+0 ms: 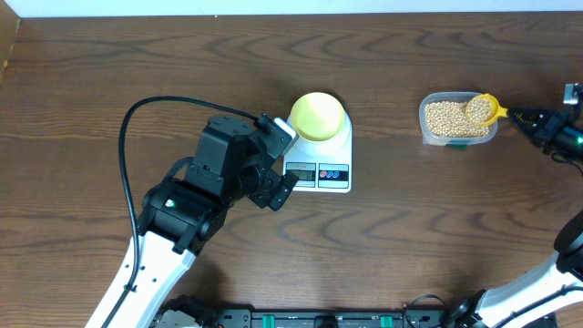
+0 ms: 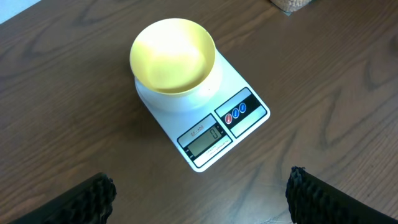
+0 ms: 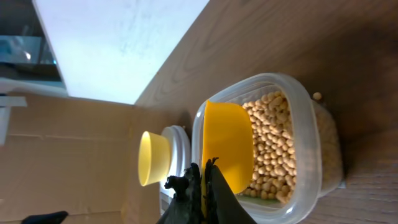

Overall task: Scoop item into bowl and weigh 50g on scale
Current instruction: 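Lift the filled scoop out of the tub with the right gripper, then carry the filled scoop left over the yellow bowl on the scale, then tilt the yellow scoop with the right gripper to pour chickpeas into bowl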

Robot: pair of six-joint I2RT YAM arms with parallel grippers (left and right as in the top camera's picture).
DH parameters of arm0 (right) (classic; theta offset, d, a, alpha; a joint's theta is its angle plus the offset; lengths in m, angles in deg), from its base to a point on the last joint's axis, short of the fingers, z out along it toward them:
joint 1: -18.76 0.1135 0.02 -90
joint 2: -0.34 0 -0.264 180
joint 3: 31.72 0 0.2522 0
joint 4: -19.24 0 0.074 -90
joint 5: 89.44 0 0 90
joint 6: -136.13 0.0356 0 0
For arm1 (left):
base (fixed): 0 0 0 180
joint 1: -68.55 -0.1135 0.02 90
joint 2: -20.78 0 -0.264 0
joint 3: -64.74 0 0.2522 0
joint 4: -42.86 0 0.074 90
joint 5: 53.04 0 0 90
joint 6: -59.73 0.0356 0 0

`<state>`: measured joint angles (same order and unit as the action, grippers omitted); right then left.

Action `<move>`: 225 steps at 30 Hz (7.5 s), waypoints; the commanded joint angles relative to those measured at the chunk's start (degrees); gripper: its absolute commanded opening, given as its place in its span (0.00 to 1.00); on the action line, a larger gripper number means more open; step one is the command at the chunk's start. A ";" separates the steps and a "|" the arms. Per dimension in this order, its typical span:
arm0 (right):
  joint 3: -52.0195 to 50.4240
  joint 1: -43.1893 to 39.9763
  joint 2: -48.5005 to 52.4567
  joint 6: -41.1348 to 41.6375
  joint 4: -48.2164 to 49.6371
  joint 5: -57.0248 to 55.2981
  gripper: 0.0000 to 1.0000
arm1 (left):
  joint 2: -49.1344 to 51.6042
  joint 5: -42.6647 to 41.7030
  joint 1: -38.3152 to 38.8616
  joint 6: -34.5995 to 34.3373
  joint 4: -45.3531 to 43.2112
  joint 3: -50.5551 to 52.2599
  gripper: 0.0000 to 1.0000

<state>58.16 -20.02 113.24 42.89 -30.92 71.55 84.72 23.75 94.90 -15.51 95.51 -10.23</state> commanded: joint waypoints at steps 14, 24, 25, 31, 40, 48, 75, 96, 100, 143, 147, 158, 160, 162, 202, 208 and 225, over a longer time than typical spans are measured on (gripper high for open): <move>-0.28 -0.17 0.61 4.74 0.00 10.69 0.01 | -0.61 0.17 -0.31 -0.92 -0.15 -0.24 0.90; -0.28 1.03 0.61 6.45 -0.02 14.86 0.01 | -0.61 0.17 -0.31 -0.92 -0.15 -0.24 0.90; -0.28 1.25 0.61 6.45 -0.02 14.91 0.01 | -0.61 0.17 -0.31 -0.92 -0.15 -0.24 0.90; -0.28 3.15 0.61 6.67 0.00 14.91 0.01 | -0.61 0.17 -0.31 -0.92 -0.15 -0.24 0.90; -0.28 7.93 0.61 6.62 0.04 14.86 0.01 | -0.61 0.17 -0.31 -0.92 -0.15 -0.24 0.90; -0.28 14.01 0.61 6.64 1.03 14.71 0.01 | -0.61 0.17 -0.31 -0.92 -0.15 -0.24 0.90; -0.28 30.82 0.61 28.37 22.84 6.10 0.01 | -0.61 0.17 -0.31 -0.92 -0.15 -0.24 0.90; -0.28 43.04 0.61 29.66 34.69 -3.56 0.01 | -0.61 0.17 -0.31 -0.92 -0.15 -0.24 0.90; -0.28 44.28 0.61 27.23 34.82 -6.60 0.01 | -0.61 0.17 -0.31 -0.92 -0.15 -0.24 0.90; -0.28 47.91 0.61 -1.79 34.91 -10.64 0.01 | -0.61 0.17 -0.31 -0.92 -0.15 -0.24 0.90; -0.28 47.89 0.61 -3.89 34.93 -10.64 0.01 | -0.61 0.17 -0.31 -0.92 -0.15 -0.24 0.90; -0.28 48.83 0.61 -9.20 34.69 -10.64 0.01 | -0.61 0.17 -0.31 -0.92 -0.15 -0.24 0.90; -0.28 49.18 0.61 -10.38 34.69 -10.67 0.01 | -0.61 0.17 -0.31 -0.92 -0.15 -0.24 0.90; -0.28 49.55 0.61 -11.87 34.56 -10.69 0.01 | -0.61 0.17 -0.31 -0.92 -0.15 -0.24 0.90; -0.28 50.07 0.61 -21.38 32.33 -13.70 0.01 | -0.61 0.17 -0.31 -0.92 -0.15 -0.24 0.90; -0.28 50.10 0.61 -22.80 32.35 -13.70 0.01 | -0.61 0.17 -0.31 -0.92 -0.15 -0.24 0.90; -0.28 50.10 0.61 -25.66 32.30 -13.68 0.01 | -0.61 0.17 -0.31 -0.92 -0.15 -0.24 0.90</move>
<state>58.03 29.73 113.40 18.82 1.47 57.49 84.72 23.75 94.90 -15.53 95.51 -10.23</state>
